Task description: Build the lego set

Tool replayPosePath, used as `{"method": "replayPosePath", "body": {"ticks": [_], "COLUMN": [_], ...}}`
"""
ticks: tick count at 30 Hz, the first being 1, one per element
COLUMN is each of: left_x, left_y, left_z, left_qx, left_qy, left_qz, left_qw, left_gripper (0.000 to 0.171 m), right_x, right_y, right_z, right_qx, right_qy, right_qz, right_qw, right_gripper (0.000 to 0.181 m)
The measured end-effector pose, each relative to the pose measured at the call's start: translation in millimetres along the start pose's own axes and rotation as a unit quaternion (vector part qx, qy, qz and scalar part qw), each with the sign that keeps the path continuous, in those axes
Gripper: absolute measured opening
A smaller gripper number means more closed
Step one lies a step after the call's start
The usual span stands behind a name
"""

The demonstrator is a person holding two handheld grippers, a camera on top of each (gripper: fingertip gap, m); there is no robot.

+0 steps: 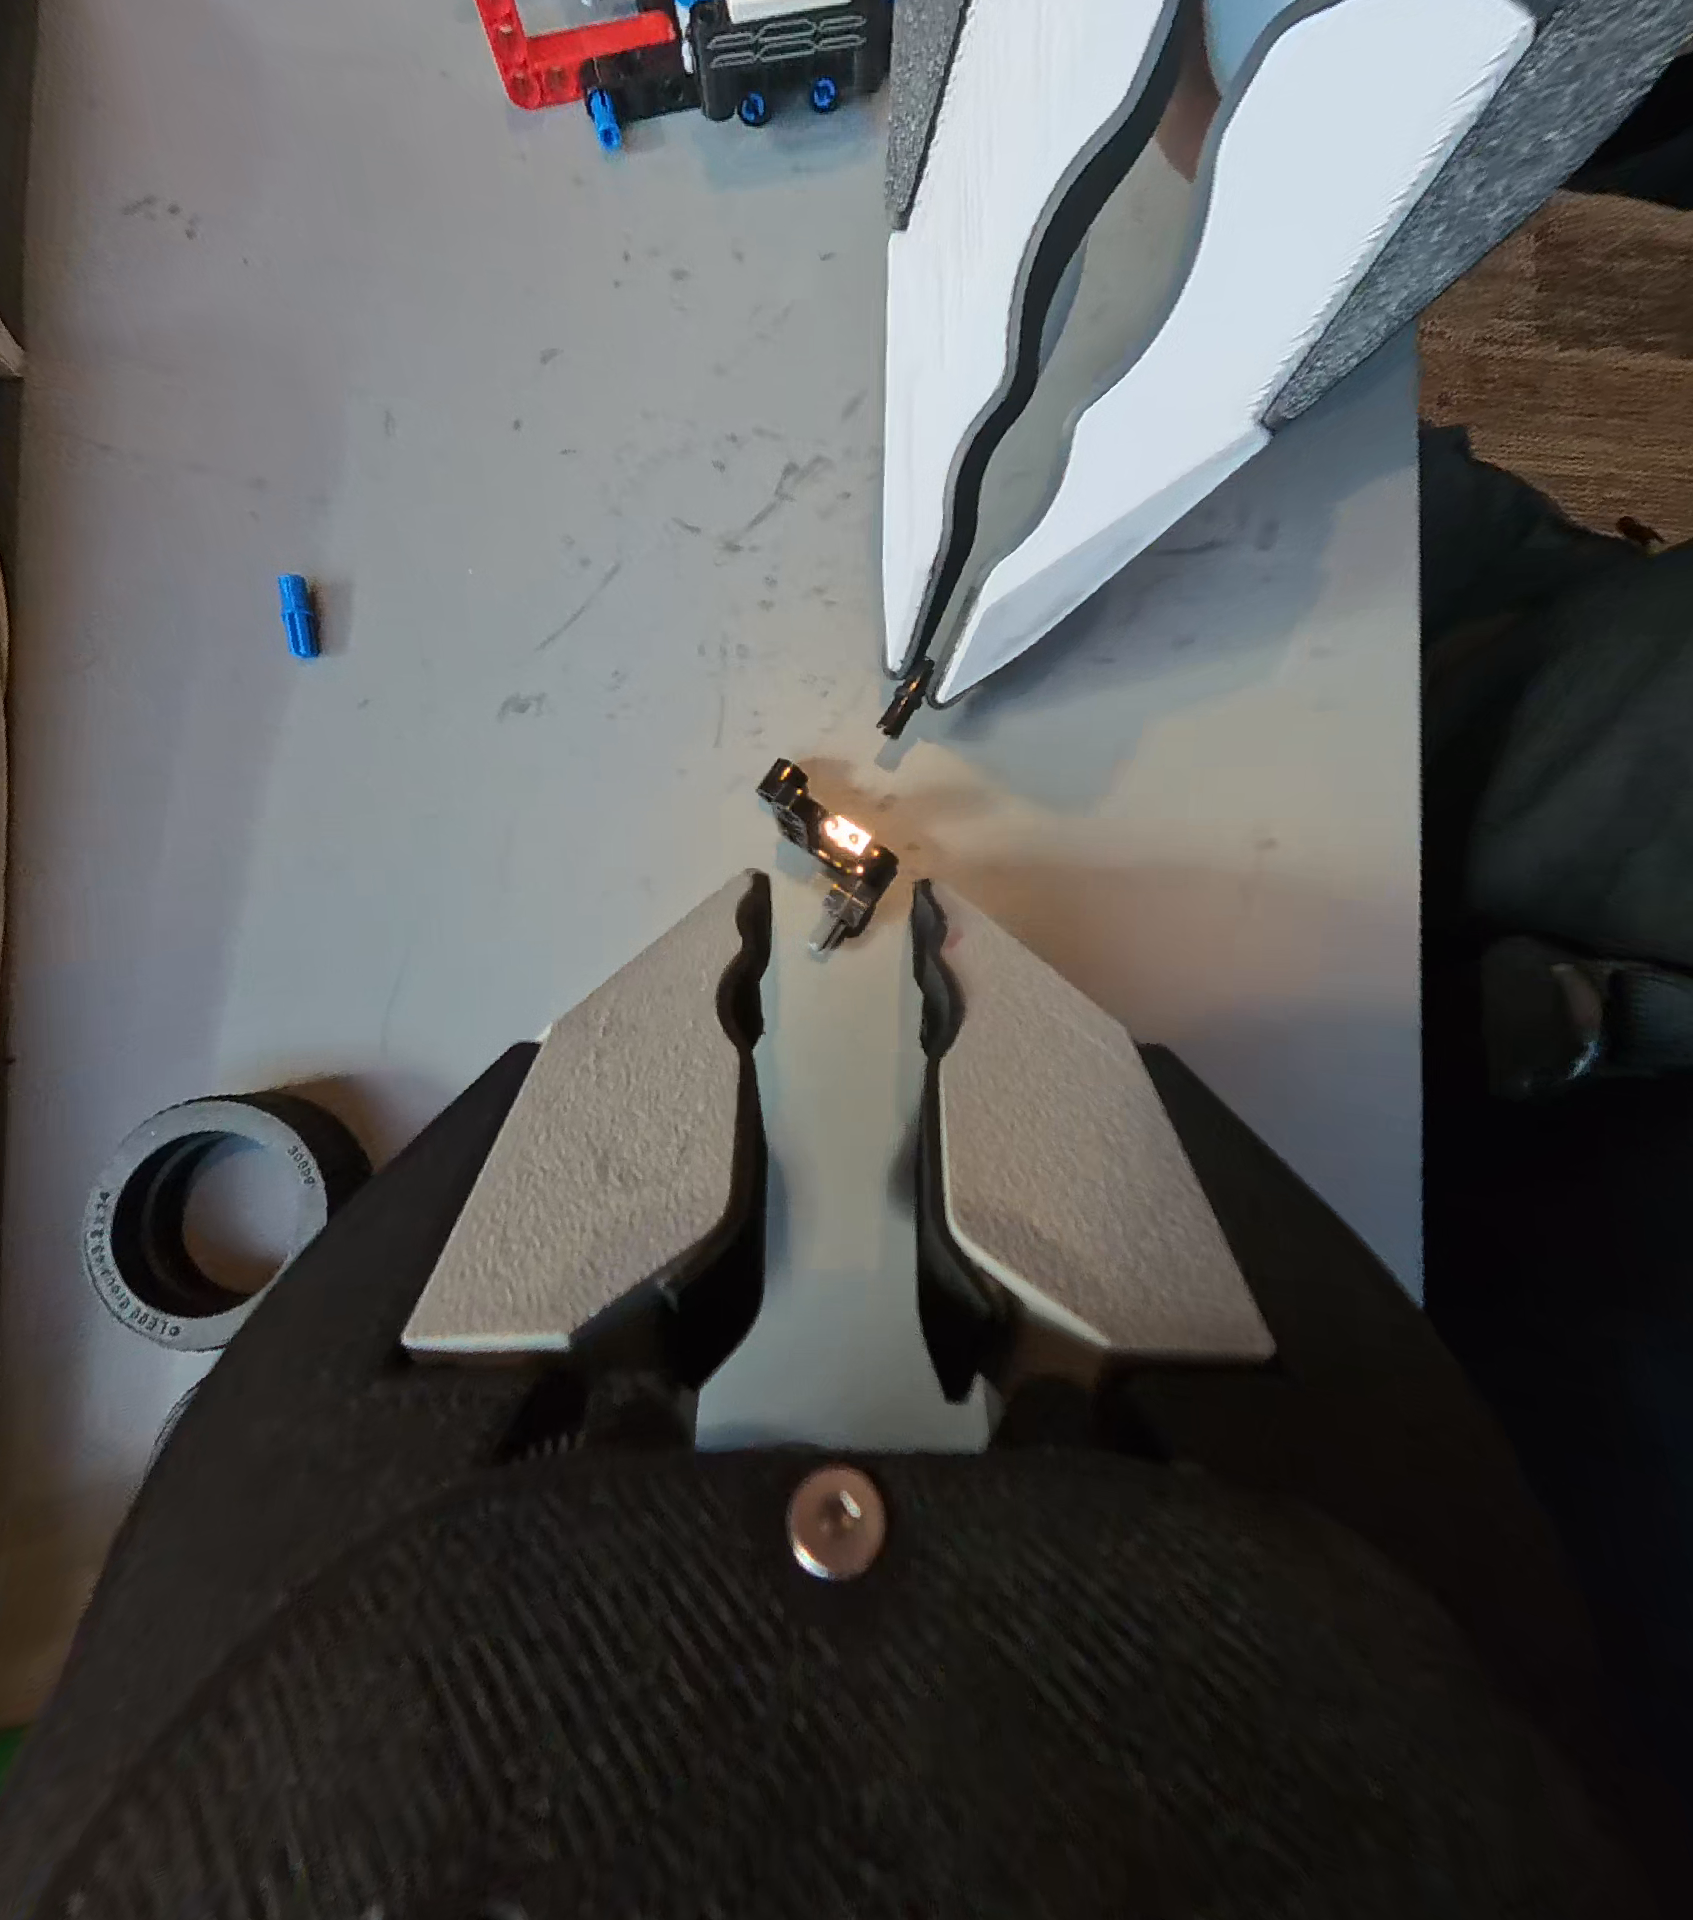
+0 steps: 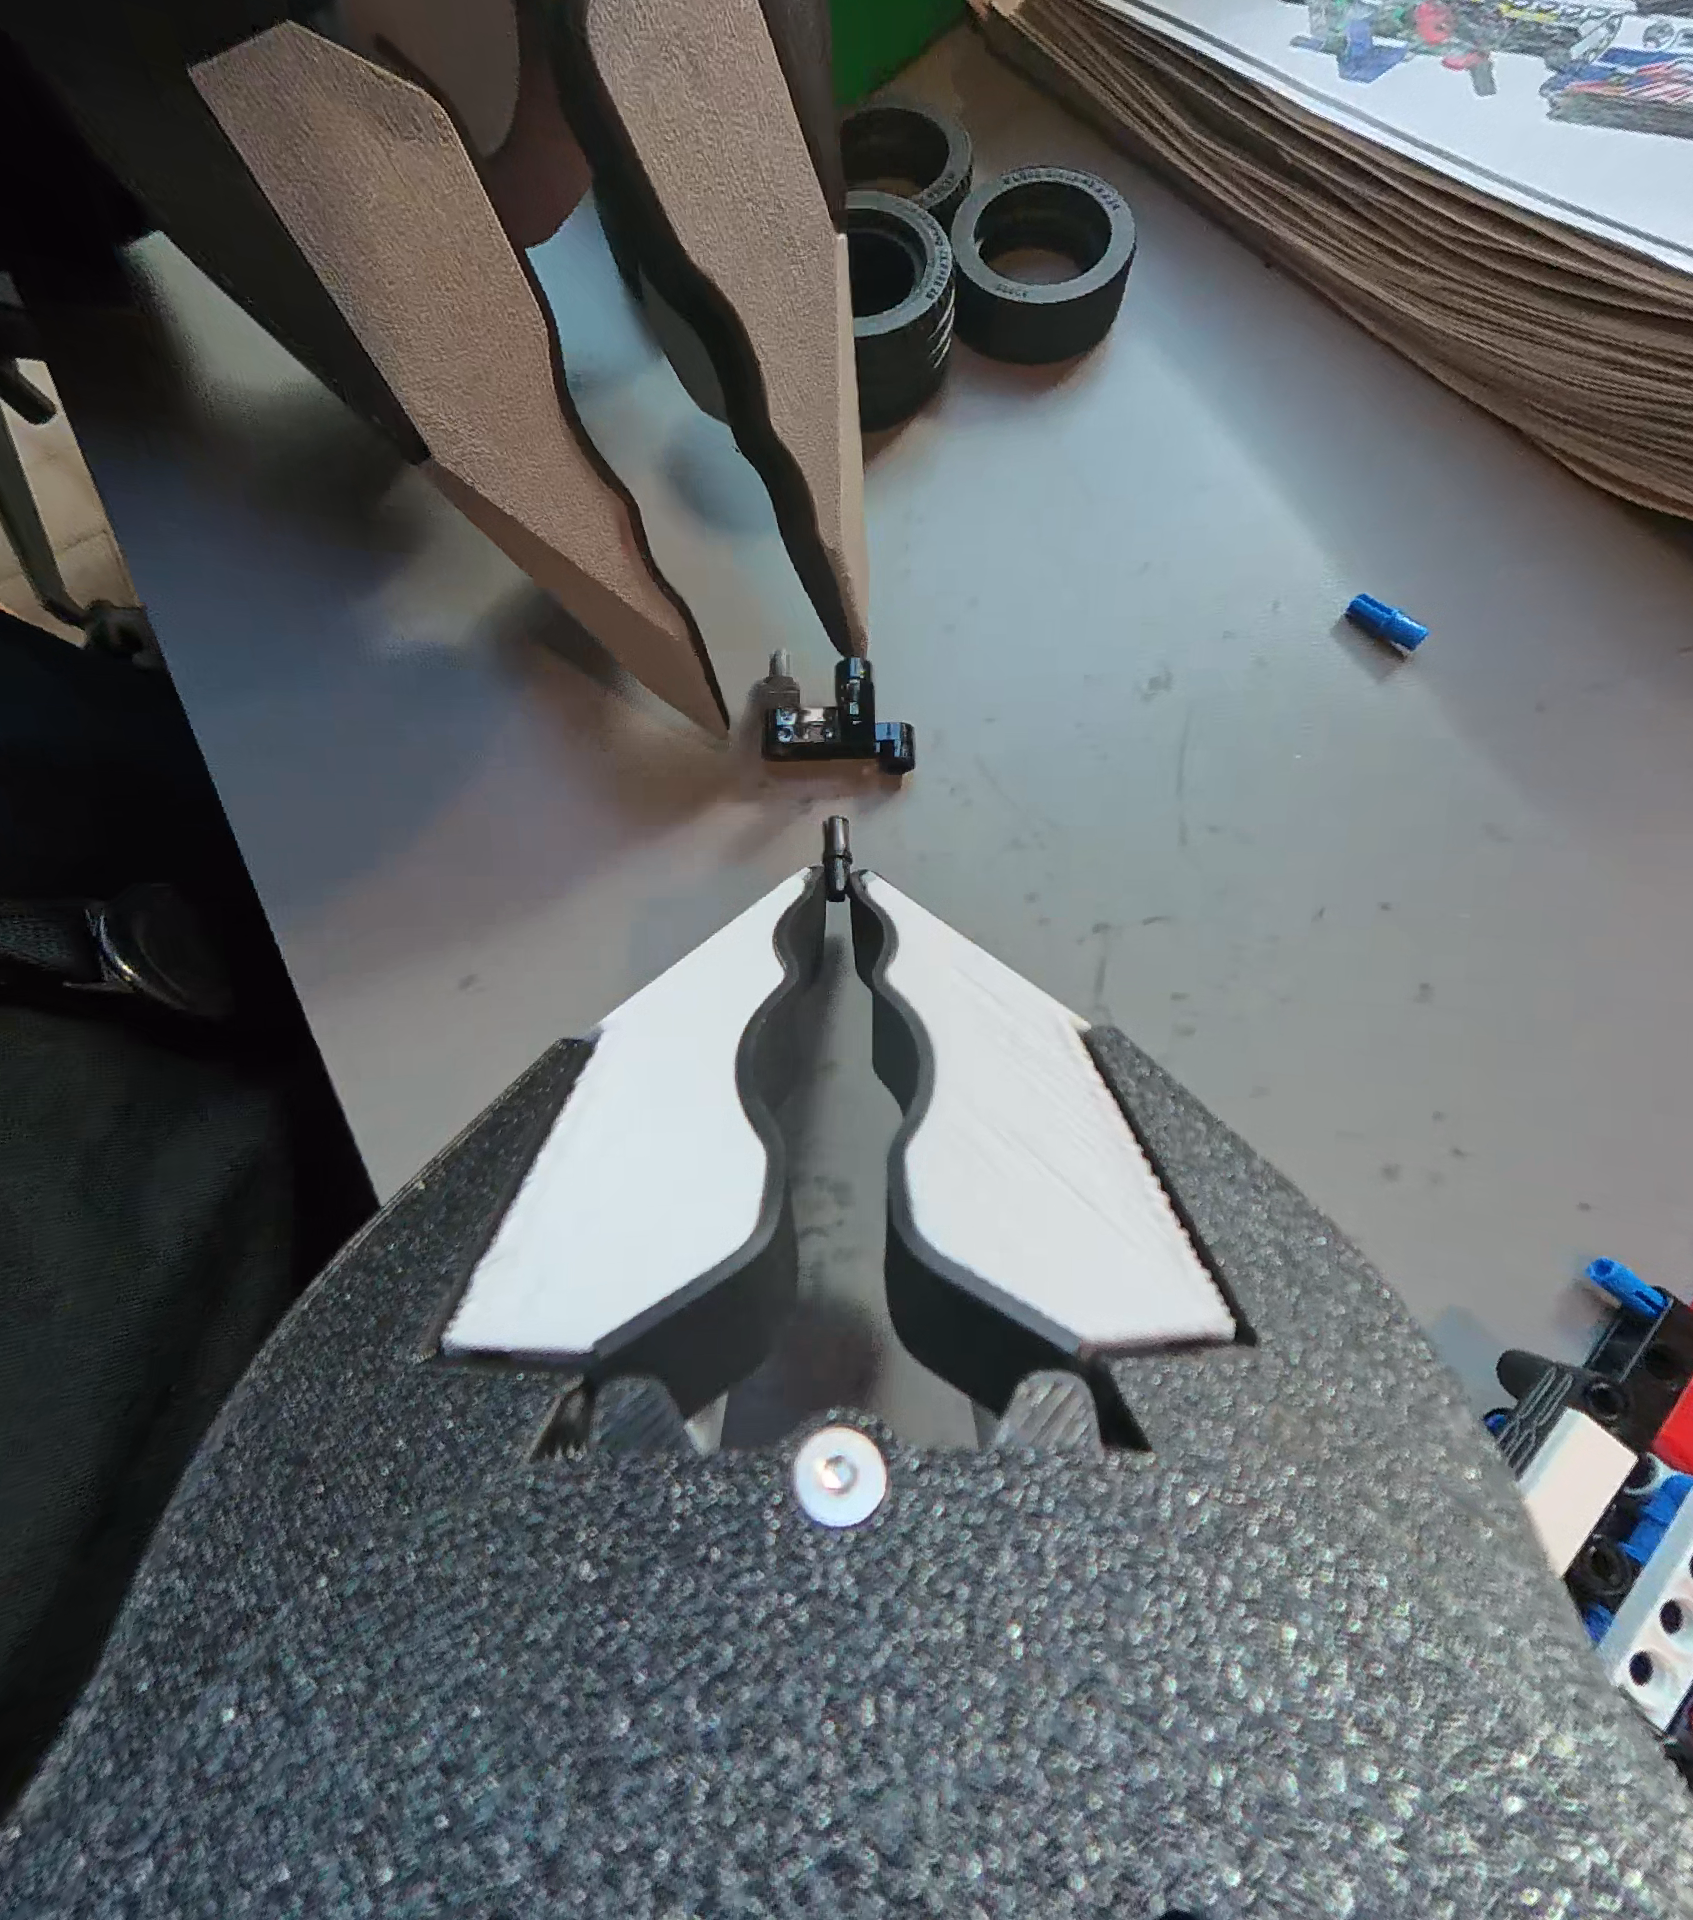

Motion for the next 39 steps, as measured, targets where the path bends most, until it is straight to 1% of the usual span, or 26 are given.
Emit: {"method": "replayPosePath", "body": {"ticks": [2,8,19,27,33,36,39], "left_x": [-0.8,-2.5,-3.1,-2.1,-0.4,5.1,5.5], "left_y": [-2.6,-4.4,-4.6,-3.6,-3.3,-2.9,-2.2], "left_z": [-2.9,-3.4,-4.6,-5.0,-5.1,-5.7,-6.6], "left_qx": [-0.009,-0.001,0.007,0.006,0.007,0.014,0.014], "left_qy": [-0.002,-0.013,-0.013,-0.016,-0.020,-0.027,-0.031], "left_qz": [0.002,0.005,-0.006,-0.019,-0.029,-0.040,-0.033], "left_qw": [1.000,1.000,1.000,1.000,0.999,0.999,0.999], "left_gripper": [0.026,0.026,0.025,0.026,0.022,0.007,0.006], "right_x": [0.4,3.3,5.3,5.7,1.8,1.0,1.4], "right_y": [0.5,0.7,0.6,0.6,1.4,3.9,3.9], "right_z": [0.0,-0.5,-5.7,-4.5,-4.5,-6.4,-8.5], "right_qx": [0.003,0.002,-0.010,-0.003,0.005,0.008,-0.003], "right_qy": [-0.001,-0.021,0.003,0.013,0.025,0.029,0.033], "right_qz": [0.000,-0.003,-0.014,-0.022,-0.036,-0.043,-0.045], "right_qw": [1.000,1.000,1.000,1.000,0.999,0.999,0.998], "right_gripper": [0.004,0.004,0.004,0.004,0.004,0.004,0.004]}}
Point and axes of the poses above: each gripper's, where its closed fingertips meet, z back along the fingers, y out of its top, x = y × z across the jaws, the point moved 9 cm from there along z, back along the fingers, and after that the axes turned 8 degrees about y, right-handed, at the moved point
